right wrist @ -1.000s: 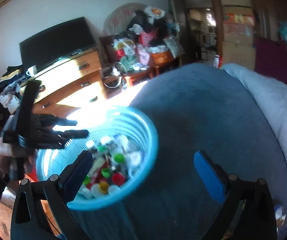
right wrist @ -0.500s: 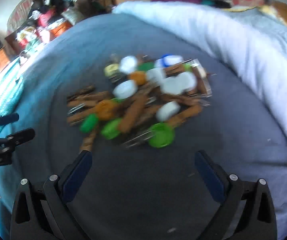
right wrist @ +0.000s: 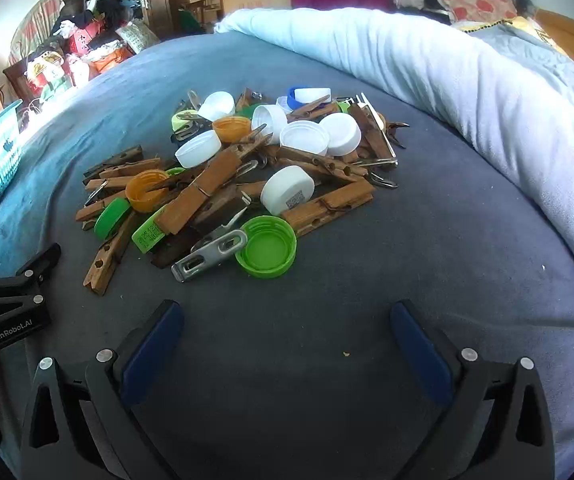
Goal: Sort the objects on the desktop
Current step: 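Move both grippers back over the pile on the bed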
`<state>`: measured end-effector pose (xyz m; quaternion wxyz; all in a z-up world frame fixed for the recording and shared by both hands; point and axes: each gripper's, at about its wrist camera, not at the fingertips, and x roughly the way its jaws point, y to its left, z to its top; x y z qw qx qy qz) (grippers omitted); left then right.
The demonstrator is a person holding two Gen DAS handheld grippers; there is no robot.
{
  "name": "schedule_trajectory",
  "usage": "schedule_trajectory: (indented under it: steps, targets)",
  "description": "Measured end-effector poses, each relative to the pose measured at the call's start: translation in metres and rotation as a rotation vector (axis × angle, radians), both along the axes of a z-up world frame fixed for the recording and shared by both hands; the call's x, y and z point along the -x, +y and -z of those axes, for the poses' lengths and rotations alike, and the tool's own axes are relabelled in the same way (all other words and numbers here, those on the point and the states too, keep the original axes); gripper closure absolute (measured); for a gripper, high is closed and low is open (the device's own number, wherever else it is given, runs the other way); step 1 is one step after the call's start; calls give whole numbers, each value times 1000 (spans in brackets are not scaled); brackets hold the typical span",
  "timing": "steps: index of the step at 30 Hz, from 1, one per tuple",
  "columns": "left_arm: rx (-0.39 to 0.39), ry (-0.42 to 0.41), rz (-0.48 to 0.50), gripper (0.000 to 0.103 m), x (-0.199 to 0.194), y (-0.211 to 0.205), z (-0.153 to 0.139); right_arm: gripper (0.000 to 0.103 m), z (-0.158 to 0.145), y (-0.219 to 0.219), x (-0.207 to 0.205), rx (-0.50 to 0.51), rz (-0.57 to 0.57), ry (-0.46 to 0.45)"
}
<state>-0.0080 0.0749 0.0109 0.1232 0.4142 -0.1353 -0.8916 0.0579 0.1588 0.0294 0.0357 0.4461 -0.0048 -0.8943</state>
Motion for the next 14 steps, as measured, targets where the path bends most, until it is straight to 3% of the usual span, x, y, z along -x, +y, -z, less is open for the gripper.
schedule_trajectory:
  steps: [5,14]
  targets:
    - [-193,-31,-13,0,7,-30,1,0,3,-1,2,2,-2,-2]
    - [-210,-22,-11,0,6,-32,2,0,4,-9,6,-2,-2,-3]
